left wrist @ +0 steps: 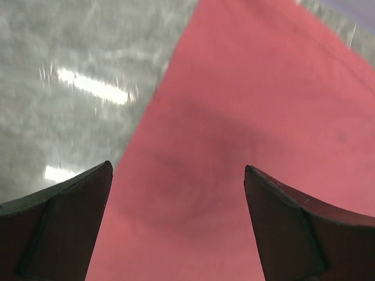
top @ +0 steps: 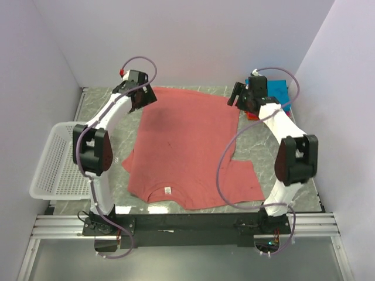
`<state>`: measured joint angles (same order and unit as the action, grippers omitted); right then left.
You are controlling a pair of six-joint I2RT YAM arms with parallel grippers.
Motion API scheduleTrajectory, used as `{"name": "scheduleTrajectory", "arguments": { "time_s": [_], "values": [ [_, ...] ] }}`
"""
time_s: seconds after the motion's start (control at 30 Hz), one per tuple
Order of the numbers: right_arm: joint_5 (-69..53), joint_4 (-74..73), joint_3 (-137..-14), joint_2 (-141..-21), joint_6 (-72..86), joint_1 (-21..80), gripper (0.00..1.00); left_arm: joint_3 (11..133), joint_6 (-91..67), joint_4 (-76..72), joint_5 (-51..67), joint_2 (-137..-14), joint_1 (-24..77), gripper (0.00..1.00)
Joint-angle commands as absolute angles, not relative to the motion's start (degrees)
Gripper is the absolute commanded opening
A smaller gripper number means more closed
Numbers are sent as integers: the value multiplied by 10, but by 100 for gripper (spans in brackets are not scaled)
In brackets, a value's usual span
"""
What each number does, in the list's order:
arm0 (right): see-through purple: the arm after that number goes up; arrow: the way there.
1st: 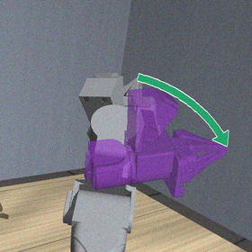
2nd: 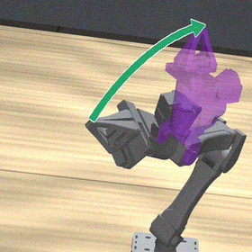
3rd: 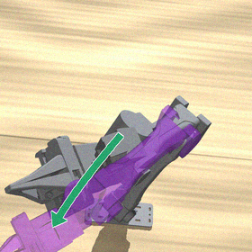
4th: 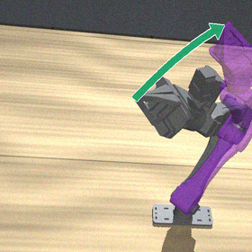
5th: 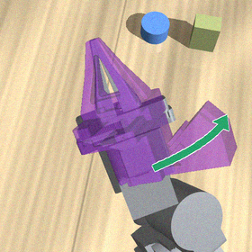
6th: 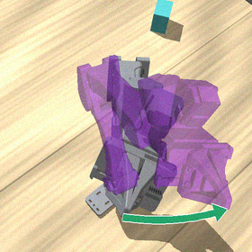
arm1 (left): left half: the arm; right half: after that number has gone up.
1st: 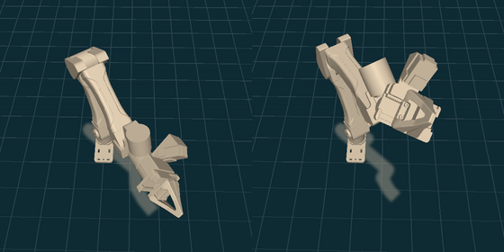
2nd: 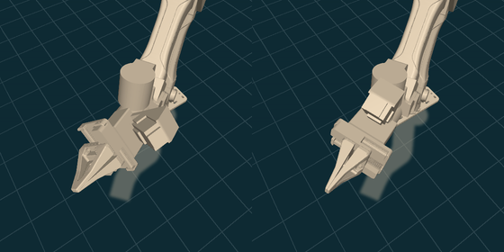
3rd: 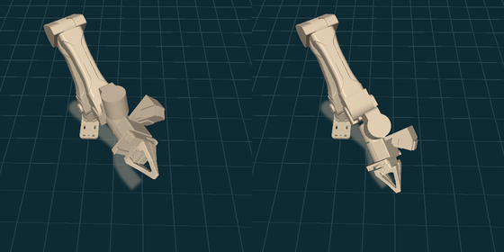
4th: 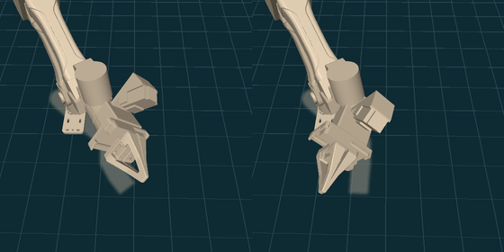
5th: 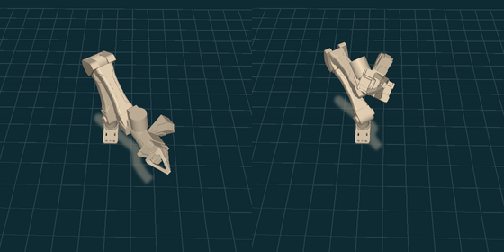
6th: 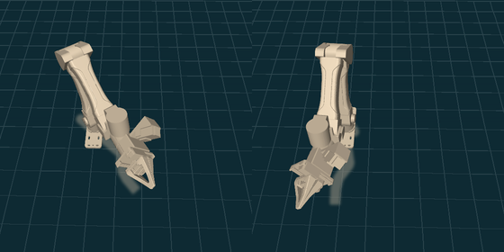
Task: Fold and stack the t-shirts
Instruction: Flatten the tshirt out
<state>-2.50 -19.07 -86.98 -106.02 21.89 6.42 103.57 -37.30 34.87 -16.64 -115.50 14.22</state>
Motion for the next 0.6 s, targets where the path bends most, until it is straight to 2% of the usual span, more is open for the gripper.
{"name": "scheduleTrajectory", "arguments": {
  "time_s": [0.0,0.1,0.4,0.57],
  "values": [
    [-48,-164,-802,-984,222,70,84,957,-402,332,-113,-1076,157,99],
    [-72,-177,-791,-987,209,74,84,828,-430,309,-119,-1013,200,99],
    [-80,-250,-908,-1120,202,109,84,626,-545,343,-152,-851,306,99],
    [-98,-256,-931,-1175,209,122,84,510,-579,303,-132,-781,319,99]
  ]
}}
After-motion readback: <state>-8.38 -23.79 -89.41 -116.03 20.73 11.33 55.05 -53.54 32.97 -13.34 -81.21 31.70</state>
